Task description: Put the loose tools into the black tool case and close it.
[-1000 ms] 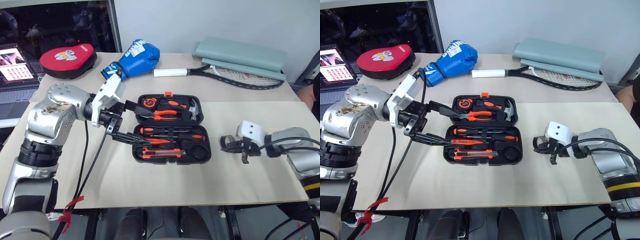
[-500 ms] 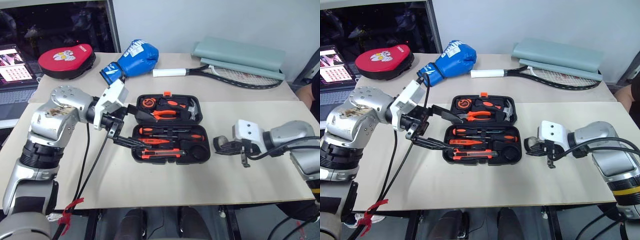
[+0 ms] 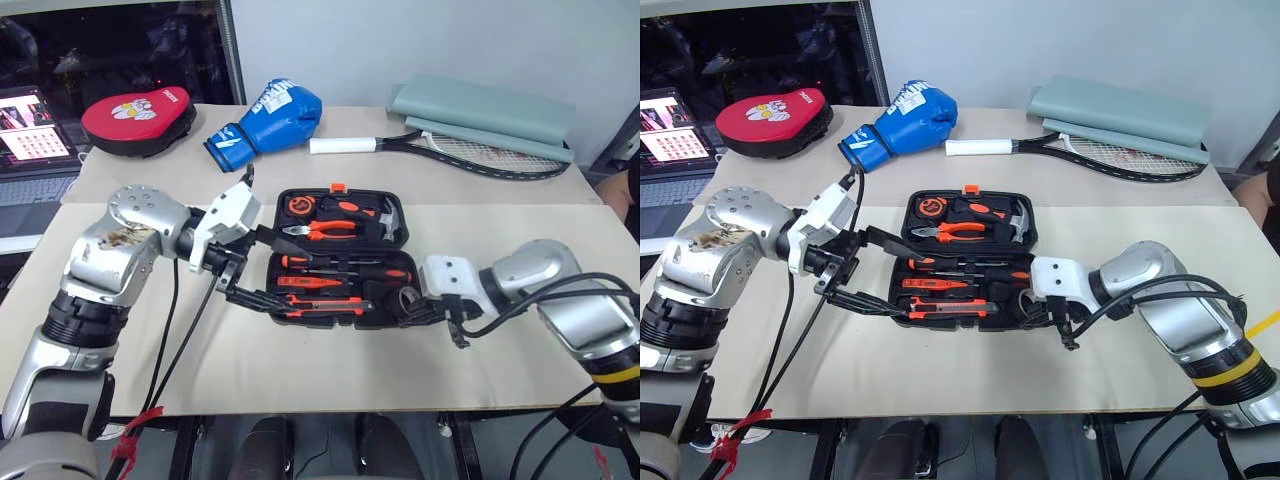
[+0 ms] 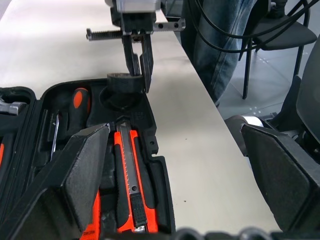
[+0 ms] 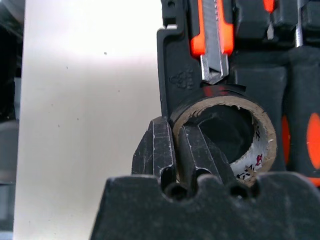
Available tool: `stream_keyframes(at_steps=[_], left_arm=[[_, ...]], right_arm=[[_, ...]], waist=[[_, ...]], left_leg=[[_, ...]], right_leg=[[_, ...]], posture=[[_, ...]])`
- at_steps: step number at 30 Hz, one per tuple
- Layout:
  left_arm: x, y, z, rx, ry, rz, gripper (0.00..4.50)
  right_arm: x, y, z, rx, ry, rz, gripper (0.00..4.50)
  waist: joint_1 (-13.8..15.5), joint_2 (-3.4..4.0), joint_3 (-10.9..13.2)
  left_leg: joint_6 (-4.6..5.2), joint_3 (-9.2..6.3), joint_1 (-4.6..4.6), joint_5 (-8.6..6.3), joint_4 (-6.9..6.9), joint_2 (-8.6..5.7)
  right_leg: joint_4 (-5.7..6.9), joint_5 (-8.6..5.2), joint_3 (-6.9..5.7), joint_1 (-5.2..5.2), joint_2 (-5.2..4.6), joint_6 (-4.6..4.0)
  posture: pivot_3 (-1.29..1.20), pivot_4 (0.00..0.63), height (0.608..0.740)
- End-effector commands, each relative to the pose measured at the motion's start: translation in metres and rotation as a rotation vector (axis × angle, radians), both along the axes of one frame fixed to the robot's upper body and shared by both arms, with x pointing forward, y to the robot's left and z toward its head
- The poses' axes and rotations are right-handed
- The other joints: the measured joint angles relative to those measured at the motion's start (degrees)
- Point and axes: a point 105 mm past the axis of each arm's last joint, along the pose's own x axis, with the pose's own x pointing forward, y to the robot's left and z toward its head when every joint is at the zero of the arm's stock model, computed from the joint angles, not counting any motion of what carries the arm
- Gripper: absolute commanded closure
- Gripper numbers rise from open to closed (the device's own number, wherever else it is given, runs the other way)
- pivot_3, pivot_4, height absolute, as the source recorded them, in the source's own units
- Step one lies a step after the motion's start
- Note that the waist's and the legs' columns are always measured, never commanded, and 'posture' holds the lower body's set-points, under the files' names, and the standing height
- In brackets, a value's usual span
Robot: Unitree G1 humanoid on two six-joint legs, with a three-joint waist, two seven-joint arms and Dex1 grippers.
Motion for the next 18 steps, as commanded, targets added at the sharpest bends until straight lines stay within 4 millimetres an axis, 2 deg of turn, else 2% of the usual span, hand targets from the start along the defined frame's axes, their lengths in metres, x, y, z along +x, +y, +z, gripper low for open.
stream_keyframes(at_steps=[1,6,8,9,12,13,18], left_arm=[[-0.003,-0.001,0.01,-0.016,-0.048,-0.012,0.0],[-0.002,-0.001,0.011,-0.017,-0.051,-0.009,0.0],[-0.002,-0.001,0.012,-0.018,-0.051,-0.011,0.0],[-0.002,-0.001,0.012,-0.019,-0.051,-0.011,0.0],[-0.001,-0.002,0.013,-0.017,-0.048,-0.013,0.0],[0.0,-0.002,0.013,-0.016,-0.047,-0.014,0.0],[0.002,-0.003,0.014,-0.018,-0.046,-0.017,0.0]], right_arm=[[0.005,-0.005,0.0,-0.024,-0.025,-0.008,4.46],[0.004,0.003,0.003,0.024,-0.007,-0.018,4.46],[0.002,0.006,0.003,0.026,-0.005,-0.006,3.67],[0.001,0.006,0.003,0.027,-0.004,-0.002,3.49],[0.0,0.01,0.009,0.048,-0.001,-0.007,2.49],[0.0,0.01,0.012,0.057,-0.005,-0.007,2.28],[0.0,0.01,0.022,0.071,-0.023,-0.012,0.45]], waist=[[0.0,0.0,0.0],[0.0,0.0,0.0],[-0.1,0.0,0.0],[-0.1,0.0,0.0],[0.0,0.0,0.0],[0.0,0.0,0.0],[0.0,0.0,0.0]], left_leg=[[0.0,0.0,0.01,0.0,0.0,0.0],[0.0,0.0,0.05,0.0,0.01,0.01],[0.0,-0.01,0.05,0.0,0.01,0.01],[0.0,-0.01,0.05,0.0,0.01,0.01],[0.0,0.0,0.02,0.0,0.01,0.0],[0.0,0.0,0.01,0.0,0.01,0.0],[0.0,-0.01,0.01,0.0,0.01,0.0]], right_leg=[[0.0,0.0,0.0,0.01,0.0,0.0],[0.02,0.0,-0.01,0.04,0.01,0.0],[0.03,0.0,-0.01,0.03,0.01,-0.01],[0.03,0.0,0.0,0.03,0.01,-0.01],[0.03,0.0,0.0,0.0,0.01,0.0],[0.03,0.0,0.0,0.0,0.01,0.0],[0.02,0.0,0.0,0.0,0.01,0.0]], posture=[[0.0,0.15,0.737],[0.0,0.15,0.737],[0.0,0.15,0.737],[0.0,0.15,0.737],[0.0,0.15,0.737],[0.0,0.15,0.737],[0.0,0.15,0.737]])
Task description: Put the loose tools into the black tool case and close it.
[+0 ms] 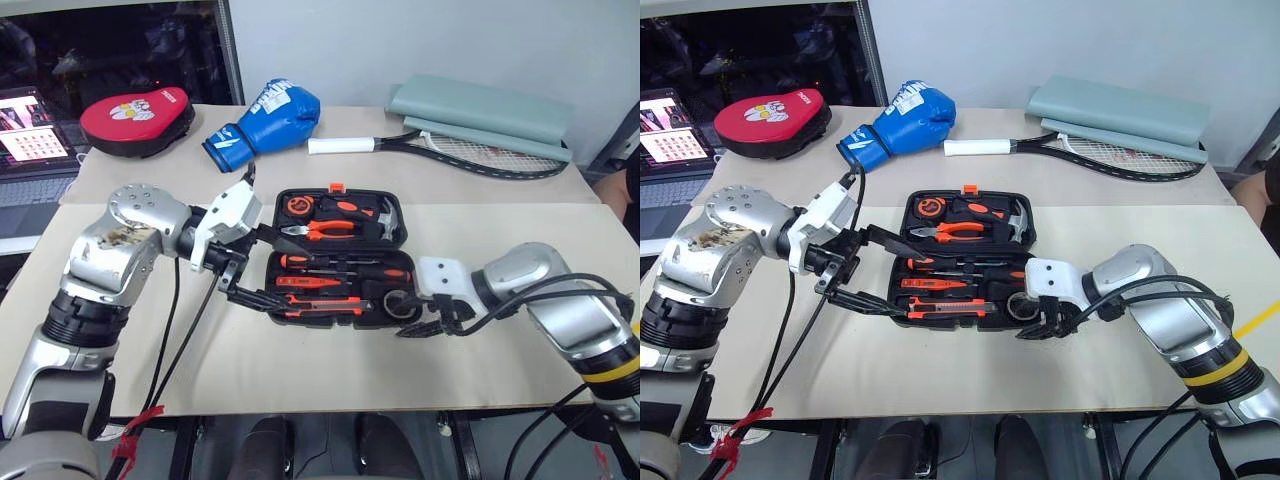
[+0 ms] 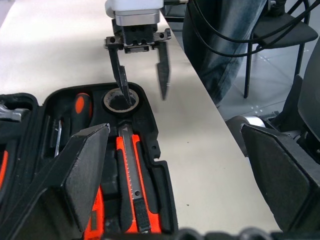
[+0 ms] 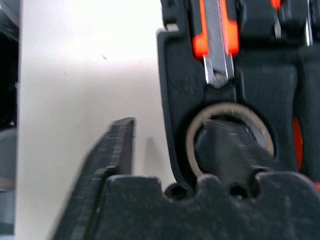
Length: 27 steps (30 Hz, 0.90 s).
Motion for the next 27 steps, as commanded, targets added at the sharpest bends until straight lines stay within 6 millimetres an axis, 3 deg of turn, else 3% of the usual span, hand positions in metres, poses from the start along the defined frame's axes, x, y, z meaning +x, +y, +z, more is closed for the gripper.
stream_keyframes(at_steps=[1,5,10,12,15,16,18,22,27], left_arm=[[0.001,-0.002,0.009,-0.013,-0.034,-0.015,0.0],[0.003,-0.002,0.008,-0.013,-0.035,-0.008,0.0],[0.018,0.007,-0.003,-0.012,-0.015,0.129,0.0],[0.033,0.02,-0.016,-0.002,0.016,0.28,0.0],[0.047,0.031,-0.026,-0.018,0.032,0.418,0.0],[0.05,0.035,-0.028,-0.022,0.034,0.455,0.53],[0.06,0.046,-0.043,0.017,0.029,0.549,1.11],[0.075,0.06,-0.065,0.073,0.022,0.651,2.6],[0.08,0.063,-0.085,0.144,0.018,0.675,4.43]], right_arm=[[0.0,-0.001,0.023,0.03,-0.06,-0.007,0.18],[0.0,-0.006,0.034,0.053,-0.081,-0.042,0.03],[-0.003,-0.024,0.054,0.191,-0.093,-0.206,0.03],[-0.001,-0.049,0.062,0.295,-0.119,-0.39,0.03],[-0.001,-0.08,0.057,0.333,-0.159,-0.561,0.03],[-0.001,-0.088,0.052,0.324,-0.174,-0.599,0.55],[0.002,-0.1,0.042,0.327,-0.185,-0.669,1.12],[0.013,-0.103,0.028,0.319,-0.205,-0.694,2.46],[0.029,-0.101,0.011,0.283,-0.234,-0.677,4.17]], waist=[[0.0,0.0,0.0],[0.0,0.0,0.0],[0.1,0.0,0.0],[0.3,0.0,0.0],[0.8,0.0,0.0],[0.9,-0.01,0.0],[0.9,-0.01,0.0],[0.5,0.0,0.0],[0.2,0.0,0.0]], left_leg=[[0.0,0.0,0.0,0.0,0.0,0.0],[0.0,-0.01,-0.01,0.0,0.0,0.0],[0.0,-0.03,-0.02,0.0,-0.01,0.0],[0.0,-0.03,-0.02,0.0,-0.01,0.0],[0.01,-0.06,-0.02,-0.01,-0.05,-0.01],[0.01,-0.04,-0.04,-0.01,-0.04,-0.02],[0.01,-0.05,-0.02,-0.01,-0.04,-0.01],[-0.01,0.04,0.1,0.01,-0.04,-0.02],[-0.09,0.03,0.12,0.06,-0.04,0.0]], right_leg=[[0.0,0.0,0.0,0.0,0.0,0.0],[-0.01,0.0,0.0,-0.01,0.0,0.0],[-0.02,0.0,-0.01,0.0,0.0,0.0],[-0.02,0.0,-0.01,0.01,-0.01,0.0],[-0.03,0.0,-0.01,0.03,-0.02,0.0],[-0.03,0.0,-0.01,0.01,-0.03,0.01],[-0.03,0.0,-0.02,0.03,-0.03,0.01],[0.06,0.04,0.06,0.05,-0.02,-0.03],[0.07,0.08,0.04,0.07,0.03,-0.06]], posture=[[0.0,0.15,0.737],[0.0,0.15,0.737],[0.0,0.15,0.737],[0.0,0.15,0.737],[0.0,0.15,0.737],[0.0,0.15,0.737],[0.0,0.15,0.737],[0.0,0.15,0.737],[0.0,0.15,0.737]])
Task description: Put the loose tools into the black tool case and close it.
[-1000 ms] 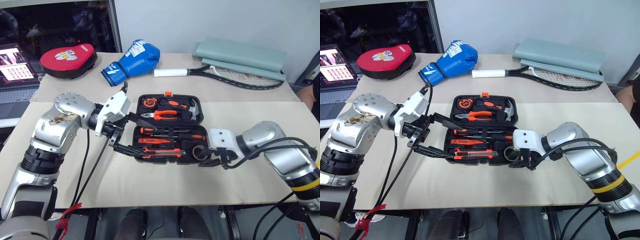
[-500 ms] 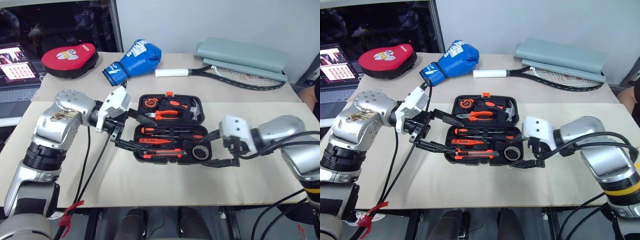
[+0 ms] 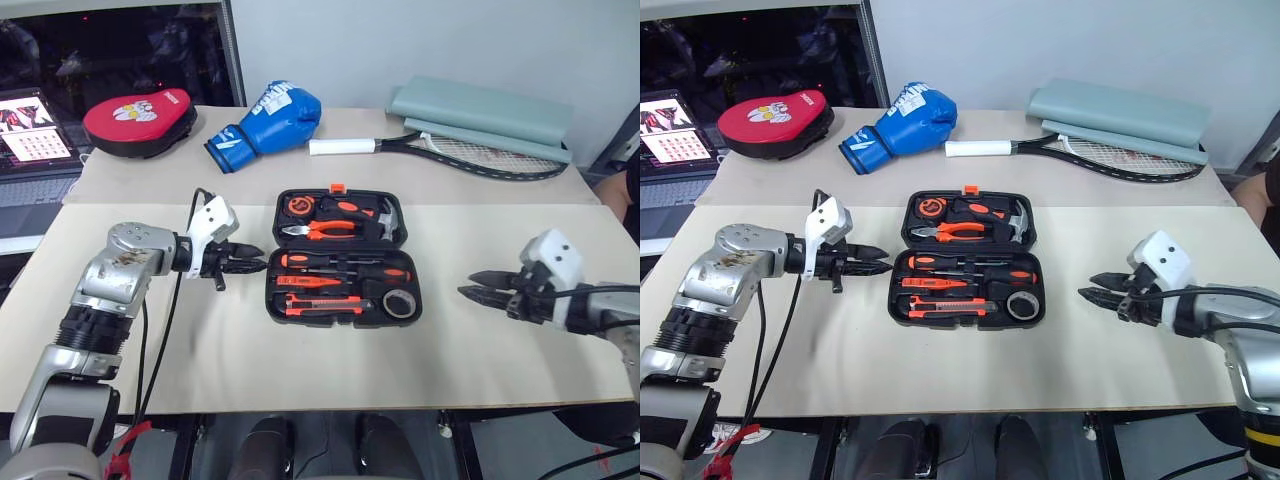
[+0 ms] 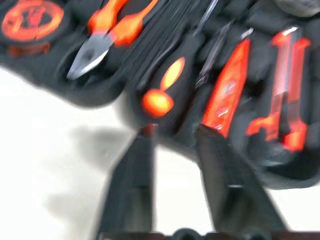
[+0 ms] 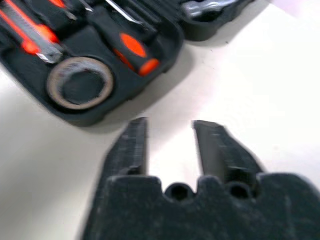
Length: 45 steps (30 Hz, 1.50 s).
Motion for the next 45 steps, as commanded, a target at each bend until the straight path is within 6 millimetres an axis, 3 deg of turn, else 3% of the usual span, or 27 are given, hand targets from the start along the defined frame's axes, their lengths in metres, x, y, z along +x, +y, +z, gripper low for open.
stream_keyframes(at_steps=[1,5,8,16,24,29,37,41,45], left_arm=[[0.003,-0.001,-0.005,0.043,-0.033,-0.006,4.5],[0.012,-0.008,-0.012,0.054,-0.036,0.04,4.5],[0.005,-0.019,-0.015,0.034,-0.015,-0.003,4.5],[0.0,-0.028,-0.014,-0.004,-0.003,-0.04,4.5],[-0.017,-0.037,-0.013,-0.03,0.019,-0.139,4.5],[-0.036,-0.039,-0.017,-0.019,0.067,-0.23,4.5],[-0.066,-0.033,-0.024,0.018,0.145,-0.312,4.5],[-0.073,-0.025,-0.033,0.065,0.159,-0.294,4.5],[-0.07,-0.017,-0.035,0.078,0.154,-0.227,4.5]], right_arm=[[0.012,0.003,0.0,-0.037,-0.06,0.021,4.49],[0.026,0.009,-0.011,-0.058,-0.054,0.033,4.49],[0.036,0.014,-0.018,-0.067,-0.044,0.044,4.49],[0.046,0.031,-0.014,-0.047,-0.052,0.115,4.49],[0.033,0.055,-0.013,-0.012,-0.025,0.235,4.49],[0.014,0.065,-0.013,0.002,0.002,0.31,4.49],[-0.019,0.066,-0.021,-0.005,0.055,0.347,4.49],[-0.035,0.065,-0.027,-0.006,0.077,0.35,4.49],[-0.035,0.056,-0.031,-0.035,0.067,0.288,4.49]], waist=[[-0.1,0.0,0.0],[-0.1,0.0,0.0],[-0.2,0.0,0.0],[0.1,0.0,0.0],[0.3,0.0,0.0],[0.1,0.01,0.0],[0.0,0.01,0.0],[0.1,0.02,0.0],[0.1,0.02,0.0]], left_leg=[[0.0,0.01,-0.03,0.0,0.0,-0.01],[0.0,0.01,-0.05,0.0,0.0,-0.03],[0.0,0.0,-0.07,0.0,0.0,-0.03],[0.0,-0.03,-0.13,0.0,-0.01,-0.06],[0.0,-0.06,-0.16,-0.01,-0.03,-0.05],[0.0,-0.06,-0.16,-0.01,-0.16,-0.04],[0.03,-0.06,-0.15,-0.02,-0.31,-0.03],[0.03,-0.06,-0.1,-0.03,-0.33,-0.02],[0.03,-0.05,-0.04,-0.02,-0.32,-0.01]], right_leg=[[-0.01,0.0,0.0,-0.03,-0.01,0.0],[-0.03,0.01,0.0,-0.03,-0.04,0.02],[-0.03,0.02,-0.01,-0.05,-0.03,0.02],[-0.07,0.02,-0.03,-0.07,-0.07,0.03],[-0.1,0.02,-0.08,-0.1,-0.07,0.02],[-0.1,0.01,-0.08,-0.14,-0.06,0.02],[-0.16,0.0,-0.09,-0.11,-0.06,0.04],[-0.25,-0.01,-0.08,-0.09,-0.07,0.03],[-0.25,-0.02,-0.07,-0.03,-0.07,0.02]], posture=[[0.0,0.15,0.737],[0.0,0.15,0.737],[0.0,0.15,0.737],[0.0,0.15,0.737],[0.0,0.15,0.737],[0.0,0.15,0.737],[0.0,0.15,0.737],[0.0,0.15,0.737],[0.0,0.15,0.737]])
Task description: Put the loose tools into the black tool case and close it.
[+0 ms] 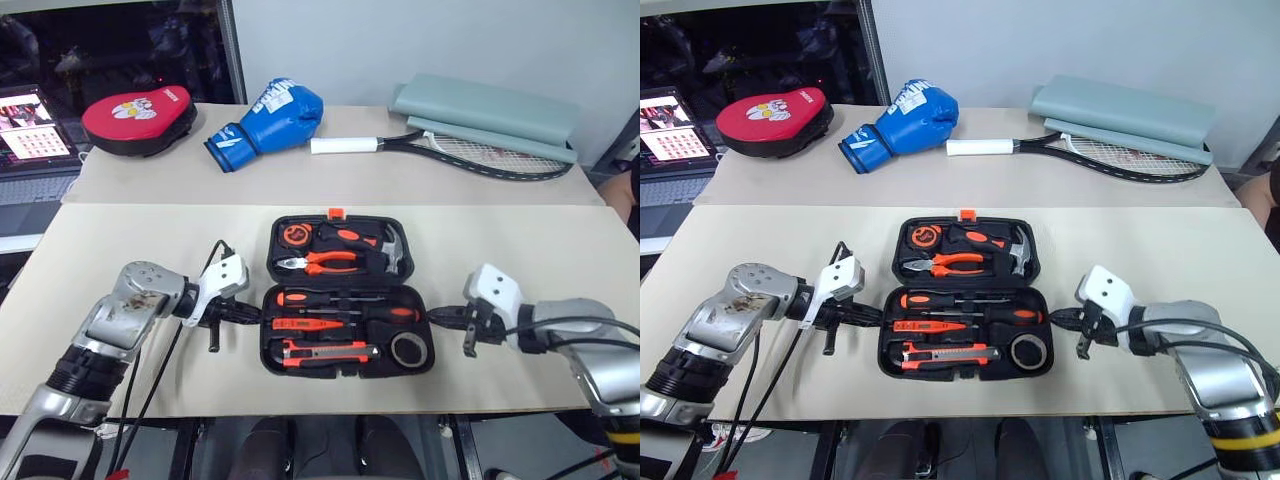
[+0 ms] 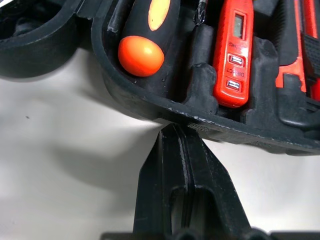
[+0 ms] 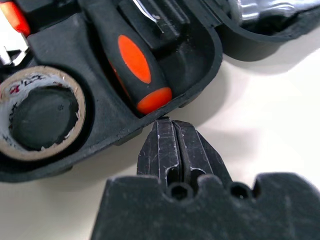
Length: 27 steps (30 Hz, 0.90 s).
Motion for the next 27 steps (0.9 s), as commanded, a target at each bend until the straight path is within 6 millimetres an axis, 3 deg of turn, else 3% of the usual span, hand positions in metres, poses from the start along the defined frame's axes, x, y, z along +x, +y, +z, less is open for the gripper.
stream_keyframes(at_steps=[1,5,9,14,17,27], left_arm=[[0.0,-0.006,0.004,-0.023,-0.021,0.011,4.5],[0.021,0.021,0.011,-0.015,-0.001,0.246,4.5],[0.027,0.042,0.032,-0.09,0.15,0.417,3.47],[0.043,0.032,0.061,-0.25,0.282,0.525,1.78],[0.052,0.018,0.07,-0.302,0.342,0.545,1.7],[0.074,0.005,0.053,-0.228,0.327,0.579,1.7]], right_arm=[[-0.003,0.006,0.009,0.012,-0.045,0.021,4.49],[0.012,-0.016,0.025,-0.003,-0.101,-0.104,4.49],[0.013,-0.028,0.046,0.031,-0.086,-0.16,3.42],[0.028,-0.026,0.065,0.169,-0.036,-0.265,1.78],[0.04,-0.02,0.071,0.256,0.027,-0.319,0.68],[0.076,-0.01,0.064,0.366,0.173,-0.452,0.68]], waist=[[0.0,0.0,0.0],[0.0,0.0,0.0],[-0.1,-0.01,0.0],[-0.3,-0.02,0.0],[-0.3,-0.02,0.0],[-0.4,-0.02,0.0]], left_leg=[[0.0,0.0,0.01,0.0,0.02,0.0],[-0.03,0.0,0.04,0.02,0.13,0.0],[-0.1,-0.06,0.07,0.08,0.25,0.08],[-0.1,-0.06,0.11,0.08,0.27,0.09],[-0.1,-0.06,0.09,0.08,0.29,0.08],[-0.12,-0.02,-0.09,0.1,0.1,-0.01]], right_leg=[[0.02,0.0,0.0,0.01,0.0,0.0],[0.15,0.01,0.01,0.03,0.0,-0.01],[0.27,0.05,-0.01,0.03,0.12,-0.06],[0.28,0.05,0.0,0.08,0.15,-0.07],[0.27,0.06,0.0,0.09,0.14,-0.07],[0.21,0.08,0.04,-0.15,0.08,-0.09]], posture=[[0.0,0.15,0.737],[0.0,0.15,0.737],[0.0,0.15,0.737],[0.0,0.15,0.737],[0.0,0.15,0.737],[0.0,0.15,0.737]])
